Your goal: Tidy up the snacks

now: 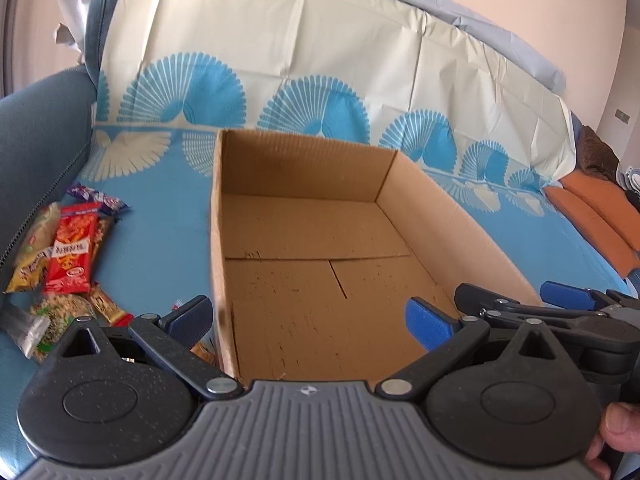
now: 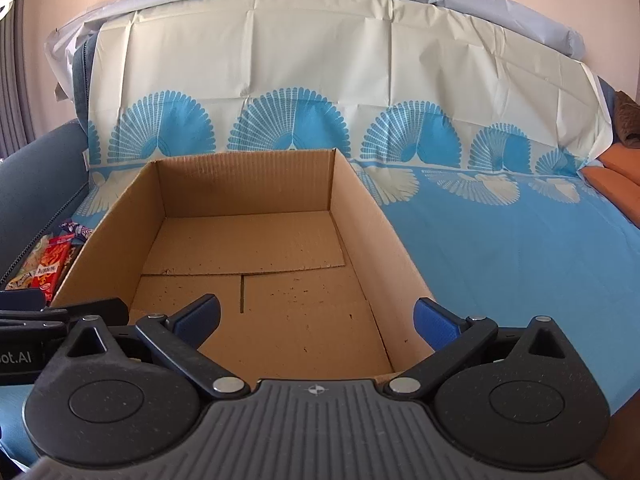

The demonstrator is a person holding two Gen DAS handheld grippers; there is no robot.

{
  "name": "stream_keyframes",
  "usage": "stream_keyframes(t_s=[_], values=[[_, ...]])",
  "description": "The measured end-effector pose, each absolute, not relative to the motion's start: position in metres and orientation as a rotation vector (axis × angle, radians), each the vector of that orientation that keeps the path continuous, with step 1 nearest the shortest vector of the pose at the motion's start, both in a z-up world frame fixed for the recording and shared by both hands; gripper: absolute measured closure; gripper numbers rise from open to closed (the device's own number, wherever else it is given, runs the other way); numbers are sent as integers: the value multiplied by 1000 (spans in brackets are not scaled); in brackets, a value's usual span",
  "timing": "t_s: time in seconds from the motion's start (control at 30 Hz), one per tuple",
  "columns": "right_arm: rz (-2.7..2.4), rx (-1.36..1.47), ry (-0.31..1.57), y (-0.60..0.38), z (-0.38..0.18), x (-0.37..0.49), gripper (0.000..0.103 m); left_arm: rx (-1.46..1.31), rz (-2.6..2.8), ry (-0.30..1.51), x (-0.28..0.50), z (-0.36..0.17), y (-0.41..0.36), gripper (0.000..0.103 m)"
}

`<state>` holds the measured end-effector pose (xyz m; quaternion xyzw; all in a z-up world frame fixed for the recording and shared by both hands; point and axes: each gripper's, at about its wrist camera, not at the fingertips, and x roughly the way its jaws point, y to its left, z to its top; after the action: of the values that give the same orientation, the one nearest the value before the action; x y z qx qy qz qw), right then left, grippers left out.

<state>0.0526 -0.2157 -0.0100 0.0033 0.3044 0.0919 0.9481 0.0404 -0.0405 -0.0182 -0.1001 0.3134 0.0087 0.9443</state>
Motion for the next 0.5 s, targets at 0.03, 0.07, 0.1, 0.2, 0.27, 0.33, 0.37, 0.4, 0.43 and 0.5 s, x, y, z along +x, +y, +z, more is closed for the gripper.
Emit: stream_keyframes(t_s=[0.03, 0.07, 0.1, 0.2, 0.27, 0.33, 0.37, 0.4, 0.43, 0.5], values=[[185, 9, 618, -216, -11, 52, 2, -202, 17, 640, 40, -18, -41, 1], [186, 12, 614, -217, -11, 51, 3, -198, 16, 637, 40, -18, -41, 1], [187, 14, 610, -217, -10, 50, 3, -193, 13, 634, 40, -17, -41, 1], [185, 5, 593, -218, -8, 49, 5, -179, 11, 627, 39, -15, -43, 1], [181, 2, 583, -218, -8, 48, 6, -177, 7, 621, 39, -13, -43, 1], [180, 5, 573, -218, -8, 48, 6, -175, 5, 617, 38, -13, -43, 1], [178, 5, 570, -218, -8, 48, 6, -174, 5, 617, 38, -13, -43, 1], [178, 8, 569, -218, -9, 46, 6, -174, 5, 616, 38, -13, -43, 1], [181, 11, 569, -218, -9, 46, 7, -175, 5, 616, 38, -13, -43, 1], [185, 16, 571, -217, -10, 45, 8, -180, 3, 616, 38, -12, -42, 1]])
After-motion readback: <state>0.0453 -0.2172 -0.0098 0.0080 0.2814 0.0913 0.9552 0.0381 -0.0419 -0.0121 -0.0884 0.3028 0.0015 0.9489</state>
